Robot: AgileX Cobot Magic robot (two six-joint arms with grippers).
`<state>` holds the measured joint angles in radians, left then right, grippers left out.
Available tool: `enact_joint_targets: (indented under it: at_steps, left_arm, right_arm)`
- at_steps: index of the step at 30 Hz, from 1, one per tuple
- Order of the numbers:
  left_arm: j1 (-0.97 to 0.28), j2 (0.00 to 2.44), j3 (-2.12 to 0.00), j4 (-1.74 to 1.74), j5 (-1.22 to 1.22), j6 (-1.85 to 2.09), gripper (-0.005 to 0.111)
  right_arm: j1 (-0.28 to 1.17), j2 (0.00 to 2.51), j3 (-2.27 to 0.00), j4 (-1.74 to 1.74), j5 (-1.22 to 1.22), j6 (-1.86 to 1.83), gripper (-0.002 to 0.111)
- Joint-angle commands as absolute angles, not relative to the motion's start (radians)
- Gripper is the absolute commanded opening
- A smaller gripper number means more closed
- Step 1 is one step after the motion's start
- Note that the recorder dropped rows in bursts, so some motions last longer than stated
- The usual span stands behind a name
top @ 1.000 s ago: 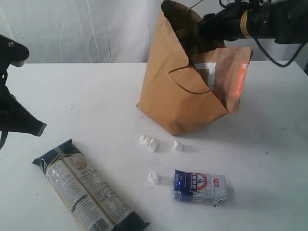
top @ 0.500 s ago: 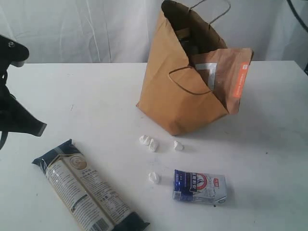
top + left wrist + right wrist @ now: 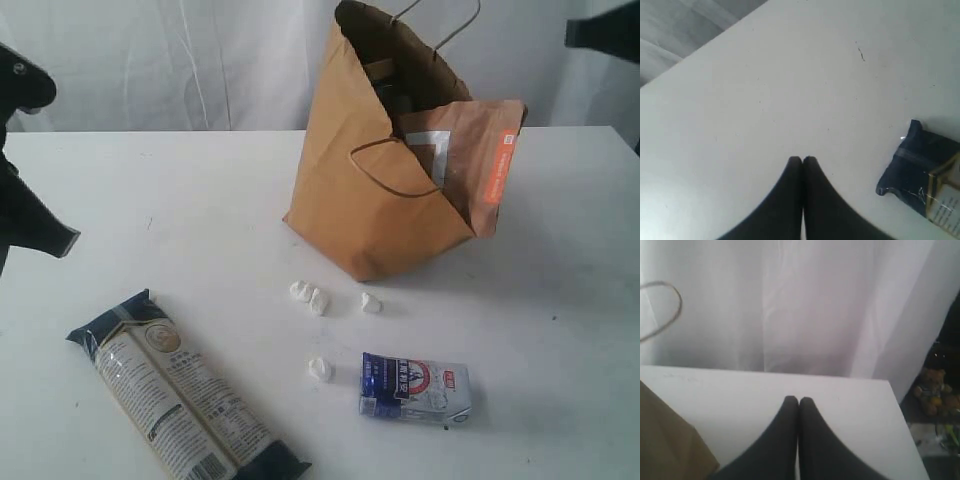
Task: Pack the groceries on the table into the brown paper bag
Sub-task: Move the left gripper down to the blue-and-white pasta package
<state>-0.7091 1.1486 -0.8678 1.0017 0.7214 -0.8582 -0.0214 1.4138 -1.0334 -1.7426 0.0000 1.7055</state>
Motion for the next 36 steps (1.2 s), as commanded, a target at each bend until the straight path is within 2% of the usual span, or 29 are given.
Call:
enact_joint_targets:
  at_steps: [1,4,7,12,15,21,26,28,30,32,34,36]
  left_arm:
    - [-0.71,1.14,-0.861,0.949,0.91,-1.118,0.0]
    - [-0.71,1.14,-0.837,0.866,1.0,-1.098,0.0]
    - [-0.677,1.134,-0.797,0.732,0.949,-1.01,0.0]
    - [-0.538,1.127,-0.768,0.389,0.748,-0.8,0.0]
    - [-0.447,1.127,-0.785,0.29,0.815,-0.6,0.0]
    - [-0.274,1.127,-0.862,-0.106,0.918,-0.171,0.0]
    - [-0.255,1.127,-0.842,-0.245,0.79,-0.138,0.001]
    - [-0.255,1.127,-0.823,-0.289,0.74,-0.138,0.007]
    - [-0.255,1.129,-0.792,-0.364,0.695,-0.138,0.022]
    - [-0.255,1.129,-0.759,-0.424,0.656,-0.138,0.043]
    - [-0.255,1.131,-0.723,-0.487,0.614,-0.15,0.07]
    - [-0.255,1.131,-0.681,-0.538,0.582,-0.183,0.092]
  right_arm:
    - [-0.105,1.401,-0.857,-1.744,0.0,1.706,0.0]
    - [-0.143,1.426,-0.755,-1.744,-0.019,1.714,0.0]
    - [-0.151,1.45,-0.718,-1.744,-0.079,1.734,0.0]
    - [-0.151,1.463,-0.715,-1.744,-0.496,1.767,0.0]
    - [-0.151,1.457,-0.709,-1.744,-0.722,1.784,0.0]
    - [-0.151,1.42,-0.709,-1.744,-0.974,1.892,0.0]
    - [-0.118,1.389,-0.709,-1.744,-1.124,1.892,0.0]
    - [-0.083,1.371,-0.709,-1.744,-1.081,1.889,0.0]
    - [-0.053,1.352,-0.709,-1.744,-0.979,1.88,0.0]
    - [-0.039,1.336,-0.709,-1.744,-0.85,1.868,0.0]
    - [-0.038,1.32,-0.709,-1.744,-0.754,1.861,0.0]
    - [-0.038,1.303,-0.709,-1.744,-0.68,1.853,0.0]
